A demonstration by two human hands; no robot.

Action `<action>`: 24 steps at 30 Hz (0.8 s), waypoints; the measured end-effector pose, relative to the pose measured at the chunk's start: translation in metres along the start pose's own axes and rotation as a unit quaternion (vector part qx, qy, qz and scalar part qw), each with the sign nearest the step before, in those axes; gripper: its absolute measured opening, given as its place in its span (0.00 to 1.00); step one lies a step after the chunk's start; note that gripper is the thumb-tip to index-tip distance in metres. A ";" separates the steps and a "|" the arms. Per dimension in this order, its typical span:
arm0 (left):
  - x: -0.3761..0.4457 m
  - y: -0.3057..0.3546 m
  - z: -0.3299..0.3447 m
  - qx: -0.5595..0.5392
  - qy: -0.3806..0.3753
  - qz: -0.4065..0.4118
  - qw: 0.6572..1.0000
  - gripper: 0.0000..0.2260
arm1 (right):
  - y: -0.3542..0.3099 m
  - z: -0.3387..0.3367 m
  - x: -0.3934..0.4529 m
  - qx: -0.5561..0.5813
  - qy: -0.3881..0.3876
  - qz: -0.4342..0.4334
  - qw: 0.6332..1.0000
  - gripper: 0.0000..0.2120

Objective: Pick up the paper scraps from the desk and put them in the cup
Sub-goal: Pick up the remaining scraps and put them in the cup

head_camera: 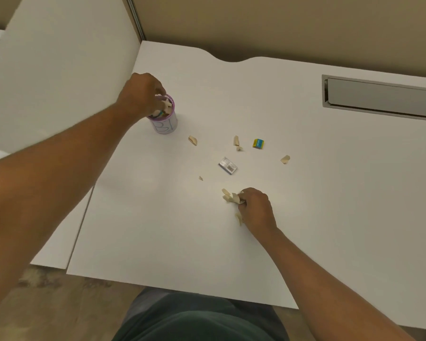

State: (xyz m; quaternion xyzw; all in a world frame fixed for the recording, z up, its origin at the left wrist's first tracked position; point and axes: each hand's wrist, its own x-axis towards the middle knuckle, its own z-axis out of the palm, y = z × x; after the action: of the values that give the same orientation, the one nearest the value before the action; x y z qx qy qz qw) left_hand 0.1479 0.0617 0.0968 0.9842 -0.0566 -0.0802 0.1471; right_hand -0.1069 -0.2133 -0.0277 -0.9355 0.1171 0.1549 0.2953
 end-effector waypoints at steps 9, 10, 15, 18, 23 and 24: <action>-0.097 -0.012 0.056 -0.067 -0.016 0.067 0.995 0.10 | -0.036 -0.019 -0.004 0.151 0.041 0.023 0.987 0.08; -0.107 -0.018 0.076 -0.055 -0.053 0.069 0.995 0.13 | -0.051 -0.024 0.001 0.167 0.043 0.014 0.985 0.07; -0.144 -0.052 0.159 0.077 -0.170 0.117 0.975 0.37 | -0.145 -0.047 0.059 0.129 0.065 -0.103 0.984 0.07; -0.150 -0.059 0.179 0.091 -0.155 0.135 0.974 0.43 | -0.199 -0.054 0.106 0.067 0.066 -0.170 0.981 0.07; -0.149 -0.062 0.192 0.097 -0.153 0.136 0.974 0.46 | -0.255 -0.038 0.170 -0.124 0.030 -0.208 0.970 0.09; -0.148 -0.062 0.194 0.092 -0.155 0.134 0.974 0.46 | -0.261 -0.034 0.178 -0.158 0.021 -0.217 0.963 0.08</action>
State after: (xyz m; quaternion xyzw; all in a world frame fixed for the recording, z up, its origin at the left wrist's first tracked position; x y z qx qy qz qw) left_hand -0.0253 0.0866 -0.0836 0.9526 -0.2176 -0.2054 0.0551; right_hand 0.1462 -0.0477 0.0690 -0.9764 -0.1084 0.0836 0.1672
